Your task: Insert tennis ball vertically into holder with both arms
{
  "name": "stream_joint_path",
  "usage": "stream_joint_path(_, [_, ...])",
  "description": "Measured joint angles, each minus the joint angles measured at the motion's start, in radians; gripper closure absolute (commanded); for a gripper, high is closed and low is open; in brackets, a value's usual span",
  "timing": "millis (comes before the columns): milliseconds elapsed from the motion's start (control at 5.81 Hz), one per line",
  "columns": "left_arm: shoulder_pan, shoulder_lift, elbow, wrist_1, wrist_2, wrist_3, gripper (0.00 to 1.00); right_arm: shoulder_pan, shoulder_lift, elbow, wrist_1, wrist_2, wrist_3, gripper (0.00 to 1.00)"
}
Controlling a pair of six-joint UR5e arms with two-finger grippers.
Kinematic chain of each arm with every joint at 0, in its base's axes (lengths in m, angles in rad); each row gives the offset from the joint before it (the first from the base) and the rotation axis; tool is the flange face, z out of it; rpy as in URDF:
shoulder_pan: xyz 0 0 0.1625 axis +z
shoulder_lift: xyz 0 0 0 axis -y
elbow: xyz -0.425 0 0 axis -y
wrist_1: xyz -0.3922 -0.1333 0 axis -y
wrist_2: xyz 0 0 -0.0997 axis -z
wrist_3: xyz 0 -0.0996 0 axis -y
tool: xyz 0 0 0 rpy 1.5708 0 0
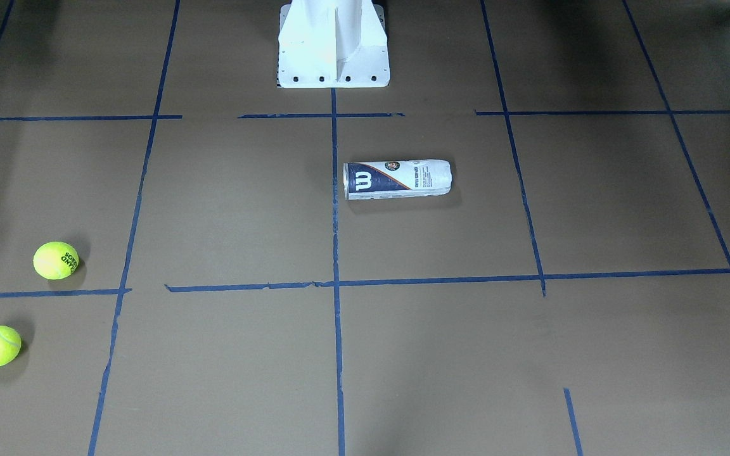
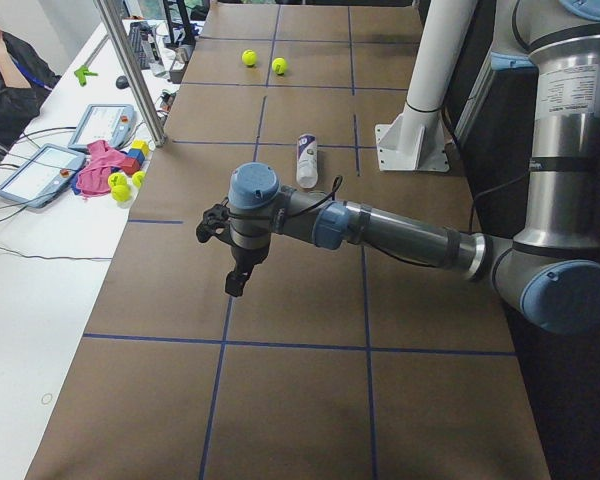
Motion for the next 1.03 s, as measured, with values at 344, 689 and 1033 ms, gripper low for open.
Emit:
stream_joint_path(344, [0.148,-0.094,-0.024,-0.111,-0.005,0.002,0.0,0.0,0.0,0.0,0.0,0.0,0.0,0.0])
stream_joint_path(689, [0.32,-0.257,-0.031,-0.117,-0.003,-0.006,0.0,0.0,0.0,0.0,0.0,0.0,0.0,0.0])
stream_joint_path(1033, [0.53,-0.393,-0.031,-0.11,0.125,-0.006,0.0,0.0,0.001,-0.001,0.0,0.0,0.0,0.0])
